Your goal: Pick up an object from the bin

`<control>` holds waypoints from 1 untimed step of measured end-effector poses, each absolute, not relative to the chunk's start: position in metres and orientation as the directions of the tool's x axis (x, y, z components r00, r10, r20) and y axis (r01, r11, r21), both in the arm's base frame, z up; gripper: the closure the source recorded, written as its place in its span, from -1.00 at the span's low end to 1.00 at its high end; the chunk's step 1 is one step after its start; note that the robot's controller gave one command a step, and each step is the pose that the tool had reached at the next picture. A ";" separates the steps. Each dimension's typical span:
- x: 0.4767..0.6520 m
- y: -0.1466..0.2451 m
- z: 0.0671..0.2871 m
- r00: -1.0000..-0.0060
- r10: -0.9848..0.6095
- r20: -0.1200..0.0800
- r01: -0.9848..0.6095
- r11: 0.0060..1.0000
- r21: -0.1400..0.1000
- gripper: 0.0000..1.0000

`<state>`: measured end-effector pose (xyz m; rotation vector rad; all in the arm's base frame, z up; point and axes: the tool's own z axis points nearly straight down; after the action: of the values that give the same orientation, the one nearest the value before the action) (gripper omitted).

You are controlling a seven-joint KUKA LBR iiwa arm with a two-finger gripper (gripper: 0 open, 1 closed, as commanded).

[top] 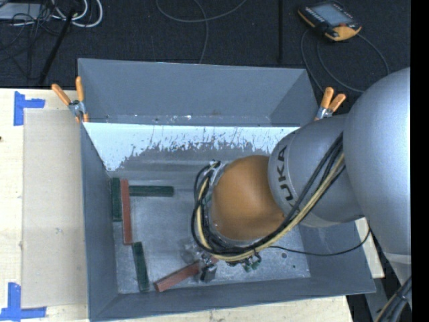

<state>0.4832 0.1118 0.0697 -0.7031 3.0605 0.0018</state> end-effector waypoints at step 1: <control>0.519 0.130 0.186 -0.875 -0.484 0.000 -0.484 0.875 0.001 1.00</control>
Offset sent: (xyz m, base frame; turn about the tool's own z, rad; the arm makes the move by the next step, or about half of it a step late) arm 0.0000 0.0000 0.0000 0.0000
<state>0.5192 0.1296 0.1862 -0.7858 3.0418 0.0014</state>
